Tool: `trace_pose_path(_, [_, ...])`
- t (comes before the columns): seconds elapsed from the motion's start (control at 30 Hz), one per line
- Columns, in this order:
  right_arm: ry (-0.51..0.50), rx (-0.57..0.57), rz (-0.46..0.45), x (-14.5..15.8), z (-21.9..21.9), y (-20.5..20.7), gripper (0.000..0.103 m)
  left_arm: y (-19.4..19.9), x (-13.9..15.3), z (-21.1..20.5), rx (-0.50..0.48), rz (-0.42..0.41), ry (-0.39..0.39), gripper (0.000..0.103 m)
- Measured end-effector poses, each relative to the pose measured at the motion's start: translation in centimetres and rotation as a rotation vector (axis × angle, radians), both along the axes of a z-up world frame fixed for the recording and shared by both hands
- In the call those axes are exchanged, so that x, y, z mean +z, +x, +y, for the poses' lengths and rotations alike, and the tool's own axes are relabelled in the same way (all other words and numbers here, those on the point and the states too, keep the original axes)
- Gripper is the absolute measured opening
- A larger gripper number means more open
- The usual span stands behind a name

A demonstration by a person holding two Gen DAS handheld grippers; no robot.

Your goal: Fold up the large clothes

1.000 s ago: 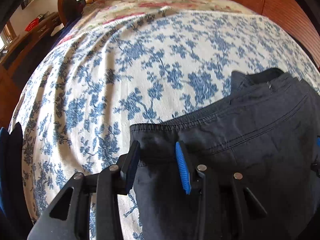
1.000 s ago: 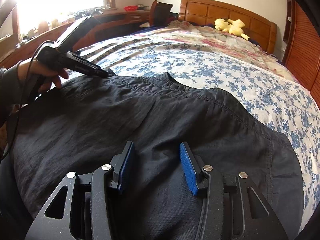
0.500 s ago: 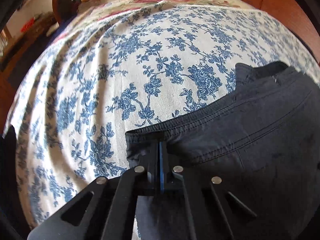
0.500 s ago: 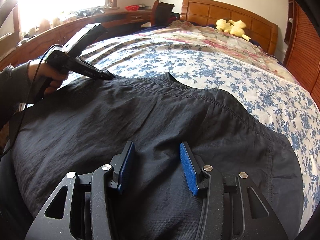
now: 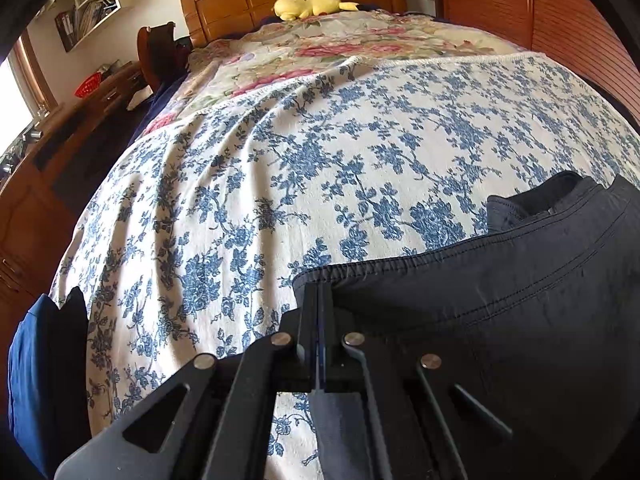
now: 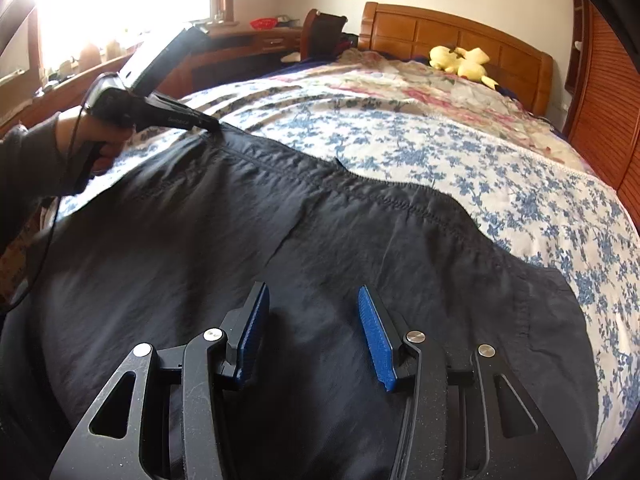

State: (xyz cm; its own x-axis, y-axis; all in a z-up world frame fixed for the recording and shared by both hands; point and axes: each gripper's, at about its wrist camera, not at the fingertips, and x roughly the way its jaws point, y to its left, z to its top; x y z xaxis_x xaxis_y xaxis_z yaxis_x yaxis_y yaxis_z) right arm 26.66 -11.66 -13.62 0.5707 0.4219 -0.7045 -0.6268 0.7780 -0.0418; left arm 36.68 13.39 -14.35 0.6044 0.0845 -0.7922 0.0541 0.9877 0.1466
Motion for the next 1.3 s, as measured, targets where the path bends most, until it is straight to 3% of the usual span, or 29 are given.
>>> trace_pose_path(0.23, [0.001,0.014,-0.010,0.8,0.3,-1.4,0.047,-3.3,2.4,0.2,0.017,-0.060,-0.108,0.000])
trace_pose_path(0.37, [-0.011,0.009,-0.010,0.6,0.2,-2.0,0.047,-6.8,4.4,-0.1,0.004,-0.110,-0.159,0.013])
trace_pose_path(0.6, [0.007,-0.016,-0.029,0.8,-1.0,-3.6,0.047,-14.1,5.9,-1.0,-0.045,-0.181,-0.247,0.022])
trace_pose_path(0.83, [0.047,-0.057,-0.059,1.8,-2.8,-5.6,0.047,-19.1,5.1,-1.9,-0.047,-0.184,-0.269,0.027])
trace_pose_path(1.13, [0.099,-0.071,-0.103,3.9,-4.4,-7.2,0.047,-24.2,4.1,-2.5,-0.003,-0.188,-0.229,0.029])
trace_pose_path(1.3, [0.113,-0.076,-0.116,4.3,-5.3,-7.7,0.056,-25.6,3.6,-2.7,-0.004,-0.174,-0.204,0.031])
